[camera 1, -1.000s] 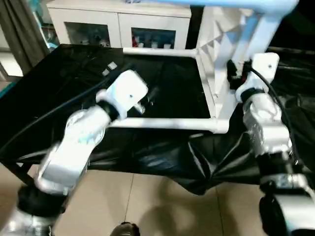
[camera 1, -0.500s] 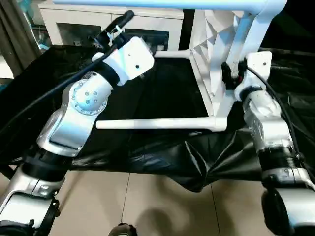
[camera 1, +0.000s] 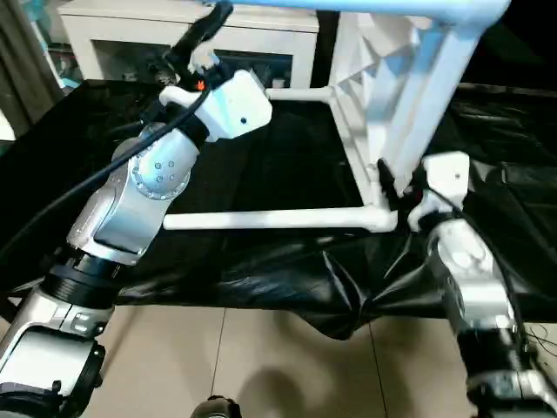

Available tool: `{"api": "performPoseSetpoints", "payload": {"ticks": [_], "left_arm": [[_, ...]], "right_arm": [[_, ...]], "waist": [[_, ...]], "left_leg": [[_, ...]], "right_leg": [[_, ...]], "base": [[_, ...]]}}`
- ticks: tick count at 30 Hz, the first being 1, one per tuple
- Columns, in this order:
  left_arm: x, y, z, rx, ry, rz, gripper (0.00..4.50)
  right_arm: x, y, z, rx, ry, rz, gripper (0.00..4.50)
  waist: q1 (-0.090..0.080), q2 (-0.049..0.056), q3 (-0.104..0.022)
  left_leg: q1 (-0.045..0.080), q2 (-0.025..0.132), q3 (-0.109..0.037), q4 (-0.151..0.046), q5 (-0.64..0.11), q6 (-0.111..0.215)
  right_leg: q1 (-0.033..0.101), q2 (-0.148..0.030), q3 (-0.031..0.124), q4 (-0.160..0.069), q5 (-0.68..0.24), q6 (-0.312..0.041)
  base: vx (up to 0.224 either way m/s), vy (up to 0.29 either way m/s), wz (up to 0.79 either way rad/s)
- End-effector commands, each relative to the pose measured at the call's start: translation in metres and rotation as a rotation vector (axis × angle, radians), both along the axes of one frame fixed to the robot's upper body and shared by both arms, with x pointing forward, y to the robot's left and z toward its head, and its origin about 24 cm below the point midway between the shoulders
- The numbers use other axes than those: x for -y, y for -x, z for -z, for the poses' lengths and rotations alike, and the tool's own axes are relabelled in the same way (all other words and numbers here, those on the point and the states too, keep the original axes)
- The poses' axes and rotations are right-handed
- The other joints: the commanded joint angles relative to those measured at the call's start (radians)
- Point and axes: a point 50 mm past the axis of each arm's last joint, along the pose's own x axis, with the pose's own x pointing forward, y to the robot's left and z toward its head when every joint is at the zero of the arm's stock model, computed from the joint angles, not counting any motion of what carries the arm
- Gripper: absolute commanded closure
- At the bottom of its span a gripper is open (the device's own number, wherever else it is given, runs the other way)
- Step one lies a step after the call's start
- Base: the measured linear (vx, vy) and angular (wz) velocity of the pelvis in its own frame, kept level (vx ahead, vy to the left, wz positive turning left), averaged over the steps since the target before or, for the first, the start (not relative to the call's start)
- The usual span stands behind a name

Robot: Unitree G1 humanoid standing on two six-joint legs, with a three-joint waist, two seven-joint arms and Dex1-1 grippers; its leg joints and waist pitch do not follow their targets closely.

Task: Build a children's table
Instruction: Flip table

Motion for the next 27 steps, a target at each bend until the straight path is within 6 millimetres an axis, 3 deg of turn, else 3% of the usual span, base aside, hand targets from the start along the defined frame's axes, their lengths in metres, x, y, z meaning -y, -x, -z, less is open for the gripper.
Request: {"api": "performPoseSetpoints", "payload": {"ticks": [1, 6, 9, 10, 13, 16, 21, 25, 26, 27], "left_arm": [[0.002, -0.001, -0.011, 0.061, 0.004, 0.011, 0.13], [0.002, -0.003, -0.016, 0.1, 0.019, 0.015, 0.13], [0.003, -0.001, -0.02, 0.151, -0.001, 0.021, 0.13], [0.003, 0.001, -0.021, 0.165, -0.007, 0.025, 0.13], [0.005, 0.004, -0.021, 0.197, -0.021, 0.049, 0.13], [0.009, 0.0, 0.0, 0.072, -0.079, 0.089, 0.13], [0.006, -0.002, 0.012, 0.045, -0.087, 0.058, 0.13], [-0.001, 0.0, -0.005, 0.179, -0.022, -0.004, 0.13], [-0.001, 0.004, -0.02, 0.283, -0.002, -0.013, 0.13], [-0.001, 0.005, -0.024, 0.314, 0.002, -0.008, 0.13]], "right_arm": [[-0.01, 0.004, -0.01, 0.081, -0.012, -0.073, 0.74], [-0.012, 0.012, -0.015, 0.143, -0.024, -0.088, 0.74], [-0.018, 0.018, -0.015, 0.165, -0.016, -0.133, 0.74], [-0.021, 0.019, -0.014, 0.162, -0.012, -0.152, 0.74], [-0.026, 0.023, -0.01, 0.156, 0.001, -0.193, 0.74], [-0.032, 0.024, -0.003, 0.111, 0.008, -0.232, 0.74], [-0.037, 0.025, 0.0, 0.095, 0.035, -0.269, 0.74], [-0.039, 0.026, 0.0, 0.101, 0.031, -0.275, 0.74], [-0.039, 0.026, -0.001, 0.101, 0.025, -0.276, 0.74], [-0.04, 0.026, -0.001, 0.102, 0.024, -0.278, 0.74]], "waist": [[-0.005, -0.002, -0.078], [-0.002, -0.003, -0.077], [-0.003, -0.014, -0.074], [-0.002, -0.009, -0.074], [-0.003, -0.012, -0.074], [-0.002, -0.013, -0.073], [-0.006, -0.013, -0.071], [-0.006, -0.013, -0.072], [-0.008, -0.022, -0.069], [-0.008, -0.017, -0.068]], "left_leg": [[0.067, 0.044, -0.047, -0.082, -0.534, -0.104], [0.072, 0.044, -0.045, -0.081, -0.541, -0.097], [0.069, 0.045, -0.045, -0.081, -0.547, -0.09], [0.069, 0.046, -0.047, -0.082, -0.542, -0.088], [0.067, 0.045, -0.046, -0.083, -0.538, -0.085], [0.072, 0.044, -0.045, -0.08, -0.554, -0.083], [0.071, 0.045, -0.048, -0.083, -0.575, -0.095], [0.078, 0.046, -0.049, -0.082, -0.601, -0.103], [0.078, 0.046, -0.049, -0.082, -0.609, -0.102], [0.079, 0.046, -0.051, -0.081, -0.619, -0.104]], "right_leg": [[-0.002, -0.041, 0.01, -0.098, -0.333, -0.132], [-0.009, -0.04, 0.012, -0.1, -0.335, -0.138], [-0.009, -0.04, 0.012, -0.104, -0.353, -0.126], [-0.008, -0.04, 0.012, -0.102, -0.348, -0.128], [-0.008, -0.039, 0.012, -0.101, -0.328, -0.132], [-0.013, -0.041, 0.013, -0.106, -0.359, -0.133], [-0.014, -0.041, 0.013, -0.104, -0.378, -0.129], [-0.02, -0.039, 0.012, -0.106, -0.388, -0.128], [-0.02, -0.039, 0.011, -0.108, -0.394, -0.127], [-0.02, -0.04, 0.01, -0.11, -0.414, -0.12]], "base": [[0.0, 0.0, 0.0], [0.0, 0.0, 0.0], [0.0, 0.0, 0.0], [0.0, 0.0, 0.0], [0.0, 0.0, 0.0], [0.0, 0.0, 0.0], [0.0, 0.0, 0.0], [0.0, 0.0, 0.0], [0.0, 0.0, 0.0], [0.0, 0.0, 0.0]]}}
